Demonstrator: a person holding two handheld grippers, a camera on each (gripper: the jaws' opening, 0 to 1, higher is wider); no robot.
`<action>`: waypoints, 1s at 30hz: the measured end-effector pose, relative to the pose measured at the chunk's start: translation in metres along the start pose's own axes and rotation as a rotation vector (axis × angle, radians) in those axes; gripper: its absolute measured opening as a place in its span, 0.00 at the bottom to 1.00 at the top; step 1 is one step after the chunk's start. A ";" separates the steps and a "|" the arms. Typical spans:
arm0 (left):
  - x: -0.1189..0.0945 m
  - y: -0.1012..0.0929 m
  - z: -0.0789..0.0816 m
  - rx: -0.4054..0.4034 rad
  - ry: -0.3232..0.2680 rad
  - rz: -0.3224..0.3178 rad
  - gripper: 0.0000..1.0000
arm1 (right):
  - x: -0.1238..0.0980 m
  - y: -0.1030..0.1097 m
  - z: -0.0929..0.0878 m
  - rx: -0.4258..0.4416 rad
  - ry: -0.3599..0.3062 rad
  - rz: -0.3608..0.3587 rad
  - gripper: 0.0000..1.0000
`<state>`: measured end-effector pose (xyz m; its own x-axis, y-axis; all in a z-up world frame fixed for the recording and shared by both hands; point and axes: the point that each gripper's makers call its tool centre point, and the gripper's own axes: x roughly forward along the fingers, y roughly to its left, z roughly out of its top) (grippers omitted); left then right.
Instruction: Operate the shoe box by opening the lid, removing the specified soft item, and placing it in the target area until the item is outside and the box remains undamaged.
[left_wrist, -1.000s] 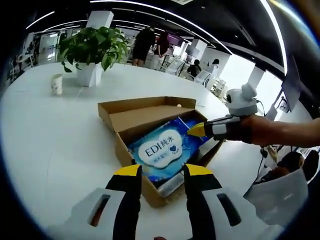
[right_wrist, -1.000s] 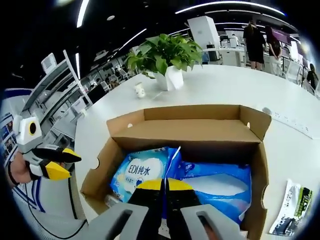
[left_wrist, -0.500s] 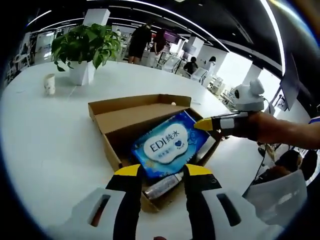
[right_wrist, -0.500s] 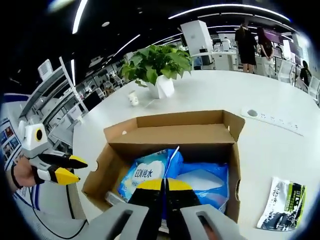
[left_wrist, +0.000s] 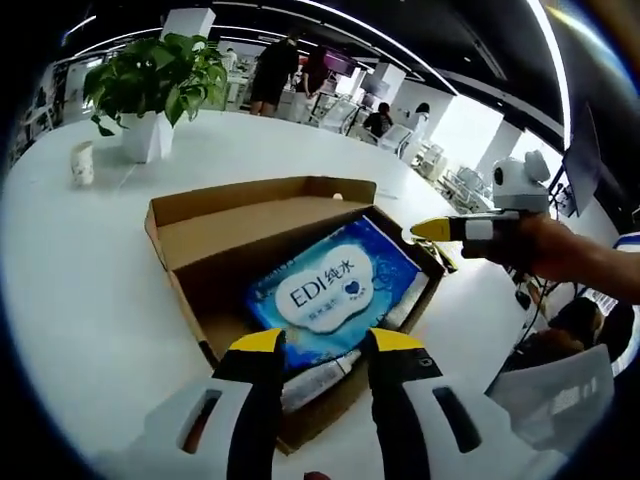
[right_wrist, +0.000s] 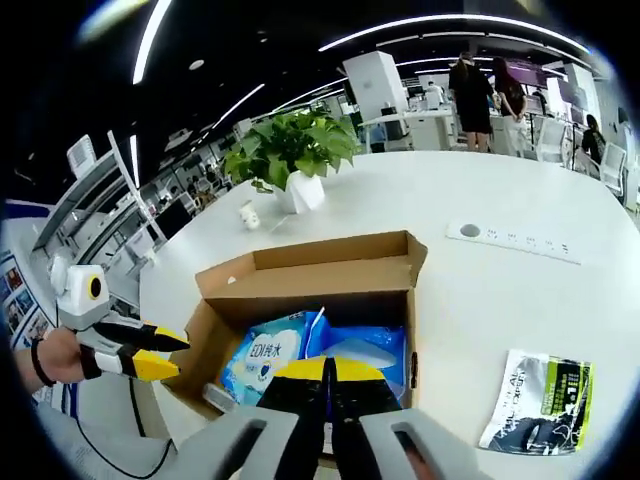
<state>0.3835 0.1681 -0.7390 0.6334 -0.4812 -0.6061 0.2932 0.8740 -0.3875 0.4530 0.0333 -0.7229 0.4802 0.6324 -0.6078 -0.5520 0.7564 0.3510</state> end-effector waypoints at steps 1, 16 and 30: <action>0.001 -0.001 0.000 -0.005 0.001 -0.003 0.33 | 0.000 0.000 0.001 0.000 -0.005 0.000 0.00; -0.005 0.000 0.000 0.013 0.010 0.002 0.33 | 0.034 0.028 -0.017 -0.024 0.070 0.092 0.19; -0.010 0.010 -0.001 -0.004 0.004 0.013 0.33 | 0.062 0.015 -0.023 -0.009 0.121 0.084 0.25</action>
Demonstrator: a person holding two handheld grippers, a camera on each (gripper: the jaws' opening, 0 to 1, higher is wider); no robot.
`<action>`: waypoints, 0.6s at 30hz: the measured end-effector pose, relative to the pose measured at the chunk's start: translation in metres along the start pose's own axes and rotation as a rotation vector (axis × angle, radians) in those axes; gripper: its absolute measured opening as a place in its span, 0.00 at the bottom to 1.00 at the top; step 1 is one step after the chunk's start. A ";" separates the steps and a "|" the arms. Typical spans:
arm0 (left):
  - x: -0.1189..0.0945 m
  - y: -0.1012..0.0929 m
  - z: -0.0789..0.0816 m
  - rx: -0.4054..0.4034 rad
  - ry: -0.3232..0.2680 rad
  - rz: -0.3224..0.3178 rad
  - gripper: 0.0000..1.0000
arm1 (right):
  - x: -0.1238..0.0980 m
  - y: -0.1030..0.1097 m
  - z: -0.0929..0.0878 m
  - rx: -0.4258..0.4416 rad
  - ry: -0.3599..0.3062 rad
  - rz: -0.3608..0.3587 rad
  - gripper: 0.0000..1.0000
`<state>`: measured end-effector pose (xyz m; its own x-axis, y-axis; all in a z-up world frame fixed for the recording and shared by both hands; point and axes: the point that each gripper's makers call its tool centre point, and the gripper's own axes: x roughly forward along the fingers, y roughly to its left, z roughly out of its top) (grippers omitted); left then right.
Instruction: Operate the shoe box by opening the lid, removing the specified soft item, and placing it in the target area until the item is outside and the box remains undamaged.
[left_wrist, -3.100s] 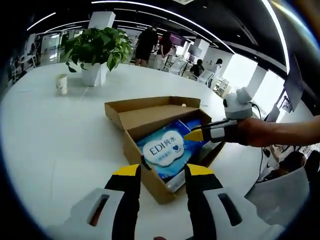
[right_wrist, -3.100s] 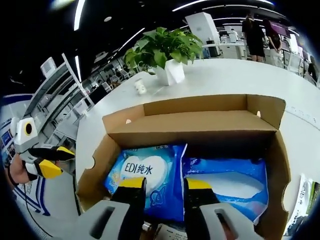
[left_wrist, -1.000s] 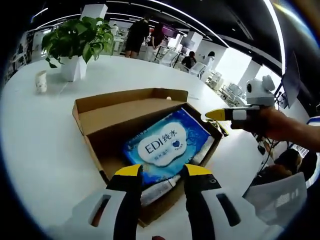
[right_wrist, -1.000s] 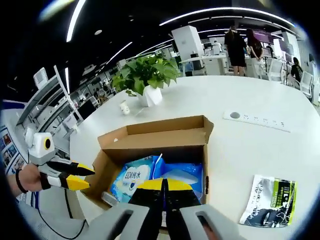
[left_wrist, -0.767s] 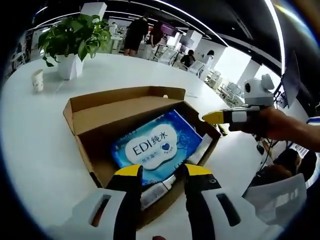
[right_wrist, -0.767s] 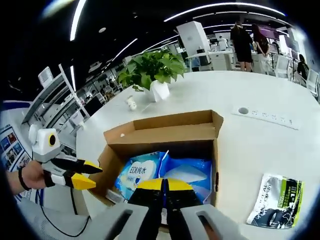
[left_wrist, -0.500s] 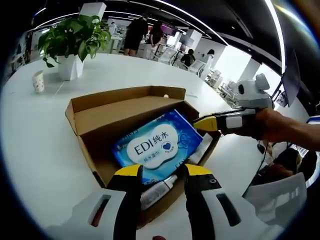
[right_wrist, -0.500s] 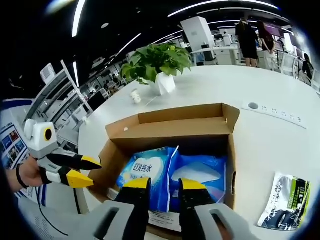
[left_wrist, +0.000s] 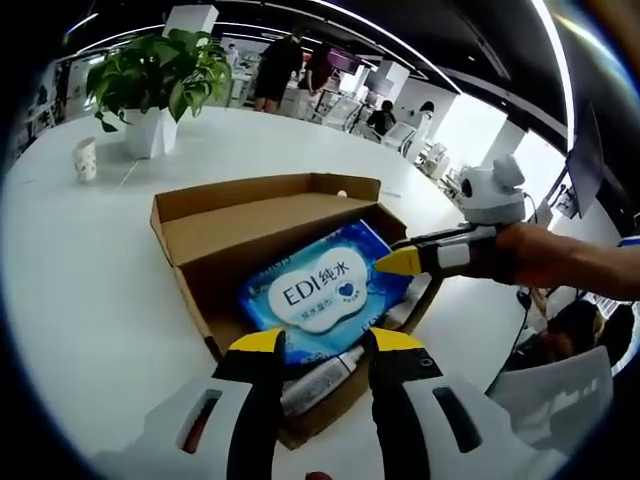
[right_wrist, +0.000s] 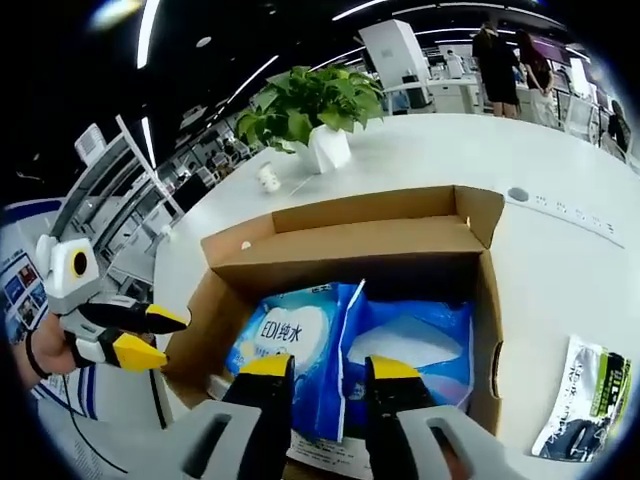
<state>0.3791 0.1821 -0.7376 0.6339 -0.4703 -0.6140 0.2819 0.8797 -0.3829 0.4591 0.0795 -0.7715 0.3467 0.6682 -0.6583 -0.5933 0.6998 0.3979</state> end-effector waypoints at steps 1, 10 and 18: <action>0.000 0.000 0.000 0.000 0.000 0.000 0.33 | 0.001 -0.001 0.000 0.000 0.000 -0.001 0.24; 0.002 0.004 0.000 -0.006 0.004 0.004 0.33 | 0.013 -0.008 0.000 -0.005 0.010 -0.015 0.13; 0.014 0.005 -0.001 -0.043 0.002 -0.008 0.31 | 0.012 -0.010 0.000 -0.061 -0.008 -0.039 0.00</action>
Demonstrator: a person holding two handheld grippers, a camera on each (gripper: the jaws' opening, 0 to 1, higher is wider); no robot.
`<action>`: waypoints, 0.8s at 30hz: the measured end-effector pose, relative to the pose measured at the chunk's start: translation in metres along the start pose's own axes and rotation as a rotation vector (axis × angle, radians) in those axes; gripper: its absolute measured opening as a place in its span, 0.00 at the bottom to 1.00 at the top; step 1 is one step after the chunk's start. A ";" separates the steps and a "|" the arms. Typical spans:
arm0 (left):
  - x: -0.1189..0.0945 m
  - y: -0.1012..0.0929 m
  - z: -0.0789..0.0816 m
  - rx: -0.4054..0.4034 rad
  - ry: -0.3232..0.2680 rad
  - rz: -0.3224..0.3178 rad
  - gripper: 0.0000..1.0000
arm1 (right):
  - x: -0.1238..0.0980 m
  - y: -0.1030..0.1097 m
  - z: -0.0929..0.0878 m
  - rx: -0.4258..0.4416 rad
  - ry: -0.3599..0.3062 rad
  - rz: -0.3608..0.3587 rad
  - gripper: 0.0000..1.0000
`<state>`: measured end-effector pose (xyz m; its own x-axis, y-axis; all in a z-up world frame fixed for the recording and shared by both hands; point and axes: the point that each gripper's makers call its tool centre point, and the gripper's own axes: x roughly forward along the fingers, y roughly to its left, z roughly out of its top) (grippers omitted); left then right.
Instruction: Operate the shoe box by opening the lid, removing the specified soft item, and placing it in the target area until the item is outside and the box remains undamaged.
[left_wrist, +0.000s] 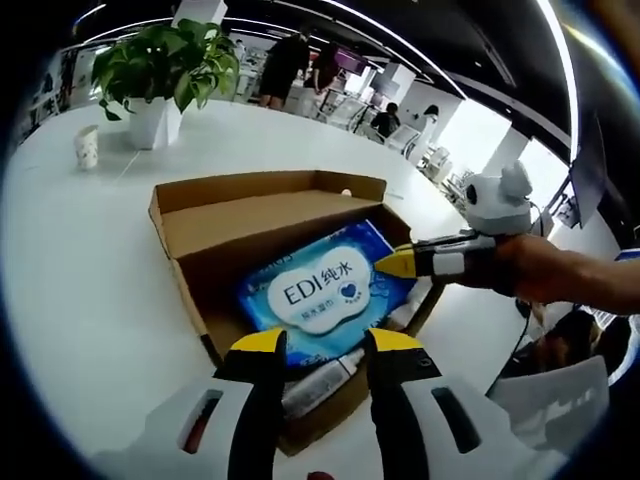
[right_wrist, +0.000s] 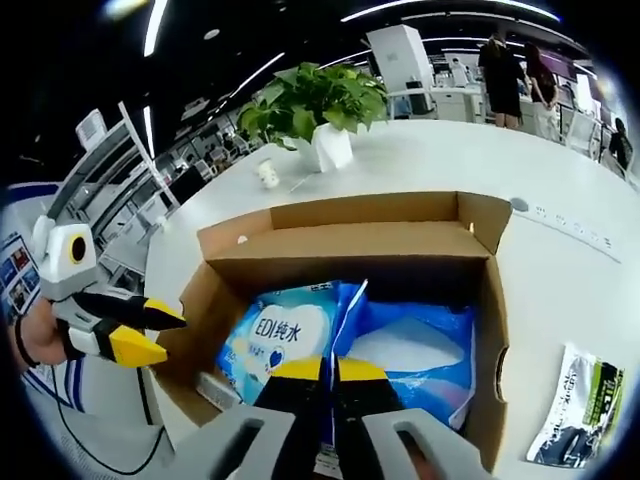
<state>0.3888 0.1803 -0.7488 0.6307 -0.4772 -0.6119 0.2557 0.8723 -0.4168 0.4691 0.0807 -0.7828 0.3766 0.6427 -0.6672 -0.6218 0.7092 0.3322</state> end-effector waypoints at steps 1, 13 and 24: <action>0.002 -0.001 0.000 0.000 0.001 -0.003 0.31 | 0.000 0.000 0.000 0.001 -0.002 -0.002 0.00; 0.015 -0.011 0.001 0.018 0.032 0.001 0.30 | -0.038 0.008 0.004 -0.008 -0.044 -0.025 0.00; 0.040 -0.001 -0.011 -0.002 0.134 0.064 0.30 | -0.056 -0.004 0.005 0.011 -0.072 -0.057 0.00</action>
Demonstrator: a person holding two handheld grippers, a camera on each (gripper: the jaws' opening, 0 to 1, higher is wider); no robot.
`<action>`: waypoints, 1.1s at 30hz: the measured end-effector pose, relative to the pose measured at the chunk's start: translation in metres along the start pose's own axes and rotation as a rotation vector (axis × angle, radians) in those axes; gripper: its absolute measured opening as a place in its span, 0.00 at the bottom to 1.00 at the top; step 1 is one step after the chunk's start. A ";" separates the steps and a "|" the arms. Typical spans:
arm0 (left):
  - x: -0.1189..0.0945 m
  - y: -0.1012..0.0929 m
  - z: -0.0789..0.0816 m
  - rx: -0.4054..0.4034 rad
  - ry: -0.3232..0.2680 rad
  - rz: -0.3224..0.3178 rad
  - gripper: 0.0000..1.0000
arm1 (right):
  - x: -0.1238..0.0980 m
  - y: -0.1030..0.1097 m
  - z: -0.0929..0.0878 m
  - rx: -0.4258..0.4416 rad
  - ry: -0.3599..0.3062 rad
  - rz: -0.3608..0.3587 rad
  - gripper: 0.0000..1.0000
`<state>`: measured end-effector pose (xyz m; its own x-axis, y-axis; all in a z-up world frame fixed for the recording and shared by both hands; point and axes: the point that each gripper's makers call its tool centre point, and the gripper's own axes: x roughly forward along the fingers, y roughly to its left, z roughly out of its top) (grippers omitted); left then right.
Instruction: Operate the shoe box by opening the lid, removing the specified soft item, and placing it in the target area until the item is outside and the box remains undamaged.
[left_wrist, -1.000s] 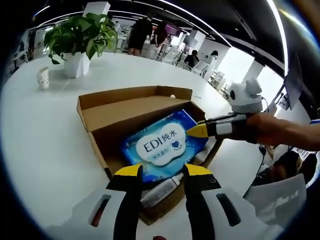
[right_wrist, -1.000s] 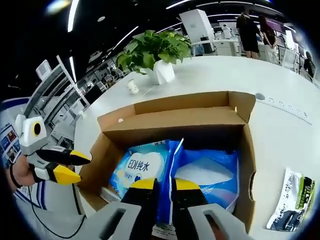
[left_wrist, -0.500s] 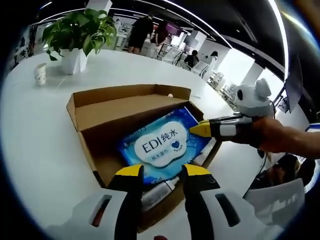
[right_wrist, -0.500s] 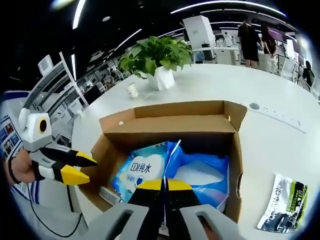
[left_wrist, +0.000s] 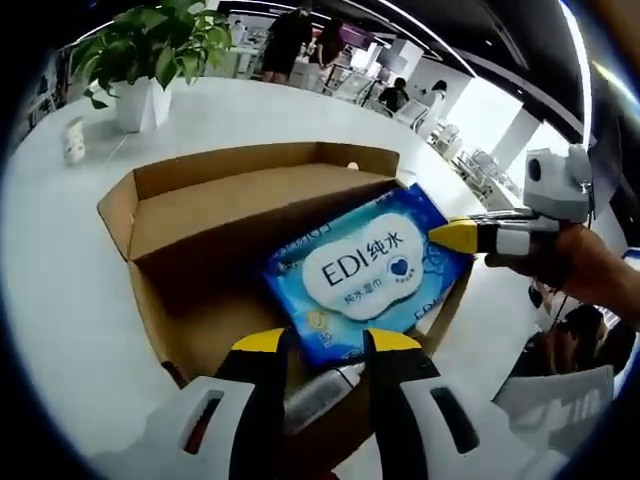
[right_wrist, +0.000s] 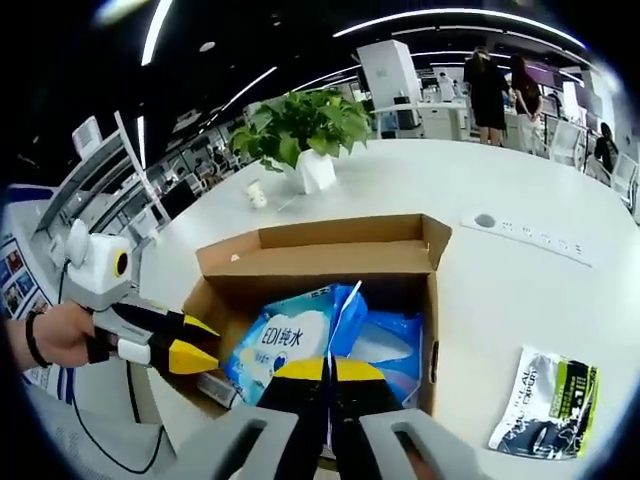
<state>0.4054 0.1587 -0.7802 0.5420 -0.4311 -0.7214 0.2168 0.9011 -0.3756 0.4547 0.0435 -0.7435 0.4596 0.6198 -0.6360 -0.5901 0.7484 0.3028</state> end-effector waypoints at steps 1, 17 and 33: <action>0.002 0.001 0.000 -0.002 0.005 0.005 0.31 | -0.001 -0.002 0.000 0.001 -0.002 -0.002 0.00; 0.034 0.000 -0.001 -0.068 0.059 -0.045 0.31 | -0.007 -0.023 -0.008 0.065 -0.009 -0.008 0.00; 0.028 -0.010 0.002 -0.094 -0.018 -0.011 0.00 | -0.007 -0.019 -0.008 0.103 -0.029 0.008 0.00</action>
<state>0.4204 0.1381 -0.7955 0.5547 -0.4391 -0.7068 0.1463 0.8877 -0.4366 0.4572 0.0229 -0.7505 0.4749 0.6317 -0.6127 -0.5233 0.7625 0.3805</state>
